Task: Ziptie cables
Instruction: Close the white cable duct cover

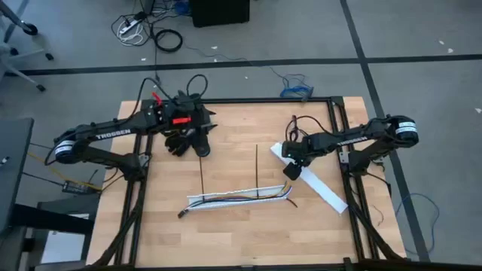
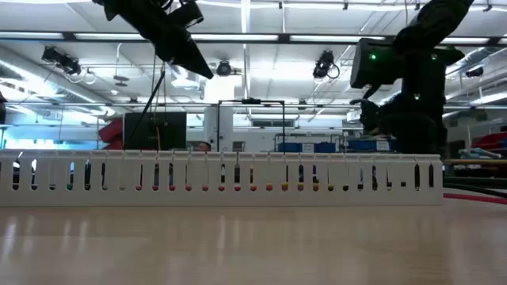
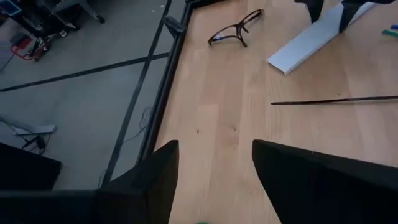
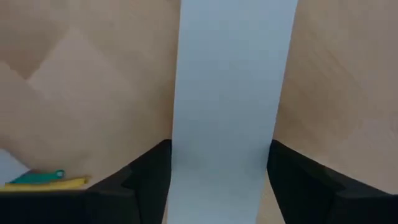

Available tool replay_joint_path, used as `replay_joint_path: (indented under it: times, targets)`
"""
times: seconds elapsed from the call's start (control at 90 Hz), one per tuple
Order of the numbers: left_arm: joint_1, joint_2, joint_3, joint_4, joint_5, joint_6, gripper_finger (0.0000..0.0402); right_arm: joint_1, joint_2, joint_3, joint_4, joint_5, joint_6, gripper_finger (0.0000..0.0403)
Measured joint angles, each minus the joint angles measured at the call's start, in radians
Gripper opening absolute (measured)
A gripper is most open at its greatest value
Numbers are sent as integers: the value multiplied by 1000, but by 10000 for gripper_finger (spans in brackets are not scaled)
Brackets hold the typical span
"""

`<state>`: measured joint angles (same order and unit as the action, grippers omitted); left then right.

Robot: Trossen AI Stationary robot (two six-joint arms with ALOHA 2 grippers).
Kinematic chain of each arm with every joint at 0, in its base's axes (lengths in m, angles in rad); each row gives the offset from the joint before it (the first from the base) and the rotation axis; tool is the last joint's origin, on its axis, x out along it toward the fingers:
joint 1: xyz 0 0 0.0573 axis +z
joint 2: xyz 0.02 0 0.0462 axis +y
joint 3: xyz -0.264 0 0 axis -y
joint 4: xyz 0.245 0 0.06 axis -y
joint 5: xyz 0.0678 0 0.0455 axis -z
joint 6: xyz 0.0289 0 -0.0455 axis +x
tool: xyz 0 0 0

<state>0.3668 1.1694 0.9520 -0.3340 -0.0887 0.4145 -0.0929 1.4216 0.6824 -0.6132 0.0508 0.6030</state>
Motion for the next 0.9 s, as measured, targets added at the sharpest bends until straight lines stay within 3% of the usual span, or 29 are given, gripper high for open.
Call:
replay_joint_path:
  times: [0.444,0.667,0.9]
  targets:
    - [1,-55,0,-43,-30,22,198,47,0,209,6,4,-299,199]
    - [4,-144,2,-66,-30,-10,198,41,-1,242,-12,4,-262,188]
    - [4,-164,2,-67,-30,-25,198,-14,35,221,-7,33,-185,235]
